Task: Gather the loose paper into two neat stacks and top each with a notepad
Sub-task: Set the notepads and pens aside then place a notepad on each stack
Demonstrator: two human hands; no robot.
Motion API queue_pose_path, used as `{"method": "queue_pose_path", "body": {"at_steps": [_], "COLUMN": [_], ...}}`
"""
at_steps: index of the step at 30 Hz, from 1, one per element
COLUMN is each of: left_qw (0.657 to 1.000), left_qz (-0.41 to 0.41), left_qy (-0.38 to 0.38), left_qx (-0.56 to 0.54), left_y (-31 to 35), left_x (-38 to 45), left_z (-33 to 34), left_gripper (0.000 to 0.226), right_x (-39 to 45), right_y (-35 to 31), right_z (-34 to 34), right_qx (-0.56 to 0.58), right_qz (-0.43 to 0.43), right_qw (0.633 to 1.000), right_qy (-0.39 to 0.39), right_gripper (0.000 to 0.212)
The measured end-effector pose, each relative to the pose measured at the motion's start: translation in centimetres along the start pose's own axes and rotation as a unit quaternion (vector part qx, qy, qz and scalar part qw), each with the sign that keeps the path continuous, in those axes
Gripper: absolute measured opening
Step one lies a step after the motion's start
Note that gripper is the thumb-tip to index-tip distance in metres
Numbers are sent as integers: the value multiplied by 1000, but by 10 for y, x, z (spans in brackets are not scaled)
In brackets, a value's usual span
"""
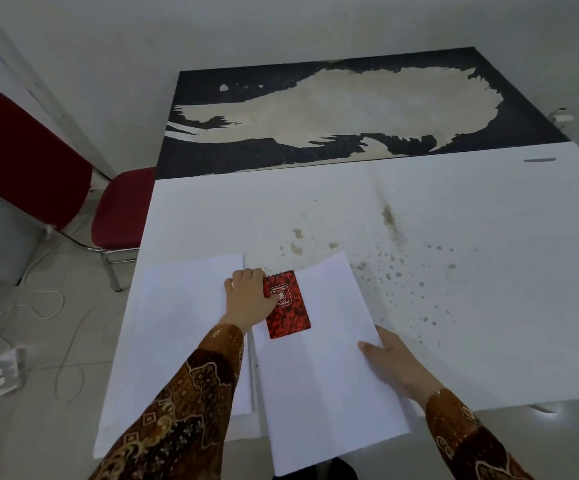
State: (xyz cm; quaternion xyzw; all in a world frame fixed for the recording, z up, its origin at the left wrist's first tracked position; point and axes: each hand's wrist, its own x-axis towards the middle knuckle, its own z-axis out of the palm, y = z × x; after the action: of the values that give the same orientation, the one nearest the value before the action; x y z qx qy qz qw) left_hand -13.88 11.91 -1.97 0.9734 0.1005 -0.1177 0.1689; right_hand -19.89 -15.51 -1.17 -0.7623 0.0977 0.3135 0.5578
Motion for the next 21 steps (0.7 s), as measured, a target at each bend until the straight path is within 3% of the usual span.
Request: {"method": "queue_pose_path", "body": {"at_steps": [5,10,15,17,21], "left_qw": [985,911,718,699,706], "left_qz": [-32,-51,-116,-121,-111], "left_qy": [-18,8,-59,-77,-79], "left_qx": [-167,-410,-683,-700,-695], "left_y": [-16,-25,-21,-16,-6], "left_x": [5,22,46,56,77], "left_z": [-21,-58,-83,-88,-91], "left_gripper": [37,34,33,35,31], "right_x": [7,25,44,52,70], "right_y": [-11,-31,-66,-80,-99], "right_z": [-1,-2,4,6,2], "right_qx": [0,22,62,66,84], "right_qz": [-20,-44,-98,-111,-119], "right_qw": [1000,999,993,992,989], "right_qy": [-10,-9,2,8,27], "right_gripper": [26,28,29,26,24]}}
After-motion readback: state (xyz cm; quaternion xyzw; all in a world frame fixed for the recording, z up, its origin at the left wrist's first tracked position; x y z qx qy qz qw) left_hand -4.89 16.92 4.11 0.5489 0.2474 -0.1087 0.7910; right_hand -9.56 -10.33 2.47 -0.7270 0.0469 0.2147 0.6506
